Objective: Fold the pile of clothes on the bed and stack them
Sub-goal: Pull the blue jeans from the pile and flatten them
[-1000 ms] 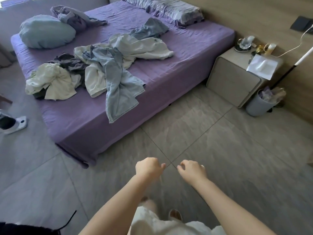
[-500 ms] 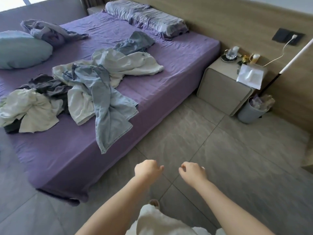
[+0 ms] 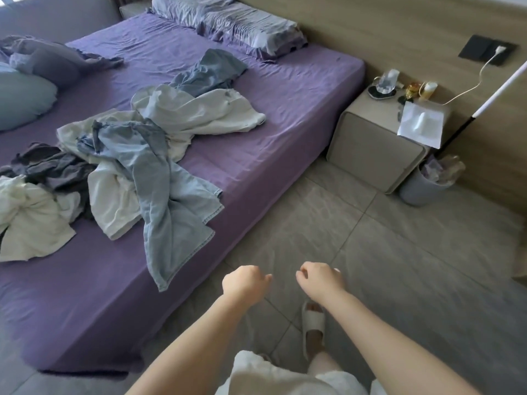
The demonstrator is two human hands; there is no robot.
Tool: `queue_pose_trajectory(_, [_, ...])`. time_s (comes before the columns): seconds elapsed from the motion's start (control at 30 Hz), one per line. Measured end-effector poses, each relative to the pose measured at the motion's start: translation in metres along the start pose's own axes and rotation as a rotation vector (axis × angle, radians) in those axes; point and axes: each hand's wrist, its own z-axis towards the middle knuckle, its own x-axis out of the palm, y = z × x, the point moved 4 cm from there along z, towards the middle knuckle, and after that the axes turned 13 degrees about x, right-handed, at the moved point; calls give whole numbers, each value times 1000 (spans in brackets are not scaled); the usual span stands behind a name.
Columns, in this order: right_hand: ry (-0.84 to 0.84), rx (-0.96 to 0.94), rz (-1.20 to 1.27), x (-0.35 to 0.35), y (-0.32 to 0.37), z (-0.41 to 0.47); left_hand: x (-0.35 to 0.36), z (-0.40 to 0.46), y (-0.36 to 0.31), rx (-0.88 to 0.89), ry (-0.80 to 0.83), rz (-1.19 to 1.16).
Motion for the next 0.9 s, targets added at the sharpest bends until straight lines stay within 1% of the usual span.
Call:
queue_pose_trajectory(0.17, [32,-72,-65,-32,-1,55,-20,46,-18,-63,-10,-57])
queue_pose_trajectory(0.4, [29,-141,-176,-89,-13,134,-53,101,-52,-133,-24,-105])
queue_pose_trajectory(0.57, [45,-189,-194,-114,-8,176,-74,134,-69,-166,-47,-121])
queue_pose_trajectory(0.73, [64,-178,-179,-134,-2,206,-98,164,-74,-185,-68,-113])
queue_pose_trajectory(0.9, [60,-147,-157,-151,6,239,-120,205,-69,-159,-45,-103])
